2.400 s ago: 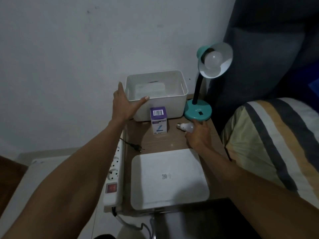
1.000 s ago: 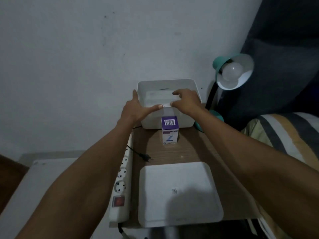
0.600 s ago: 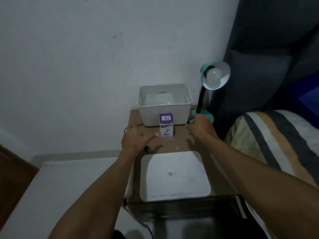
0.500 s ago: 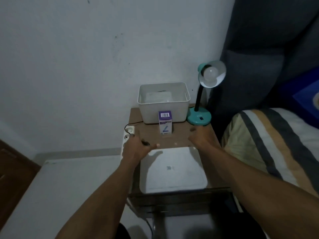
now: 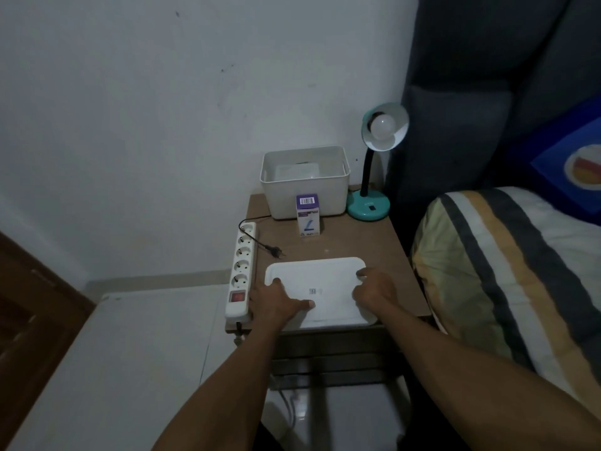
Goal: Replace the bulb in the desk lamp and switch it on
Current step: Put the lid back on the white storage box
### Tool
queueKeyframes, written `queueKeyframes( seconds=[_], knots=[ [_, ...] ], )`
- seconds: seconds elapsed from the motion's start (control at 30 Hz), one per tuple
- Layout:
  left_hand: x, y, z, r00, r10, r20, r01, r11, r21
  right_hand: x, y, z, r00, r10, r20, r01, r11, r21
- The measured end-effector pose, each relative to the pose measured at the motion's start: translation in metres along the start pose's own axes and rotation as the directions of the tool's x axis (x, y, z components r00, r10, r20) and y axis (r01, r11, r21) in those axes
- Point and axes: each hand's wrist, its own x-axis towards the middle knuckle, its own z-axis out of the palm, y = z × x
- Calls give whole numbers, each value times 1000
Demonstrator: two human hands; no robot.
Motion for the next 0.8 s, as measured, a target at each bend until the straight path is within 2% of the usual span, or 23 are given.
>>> queueKeyframes(
  seconds=[0.13, 0.23, 0.43, 0.8],
  knots=[
    [-7, 3, -2, 1000, 3, -27, -5, 996, -92, 2, 4, -4, 999, 53, 6, -53, 995, 82],
    [-6, 5, -9, 997, 23, -80, -36, 985, -170, 2, 2, -10, 999, 44, -18, -42, 995, 91],
    [-2, 11, -37, 966, 54, -252, -127, 951, -283, 2, -24, -23, 979, -100, -177, 121, 986, 111],
    [42, 37, -129, 854, 205, -478, -369, 886, -280, 34, -124, -81, 899, -275, -342, 338, 930, 141]
  ],
)
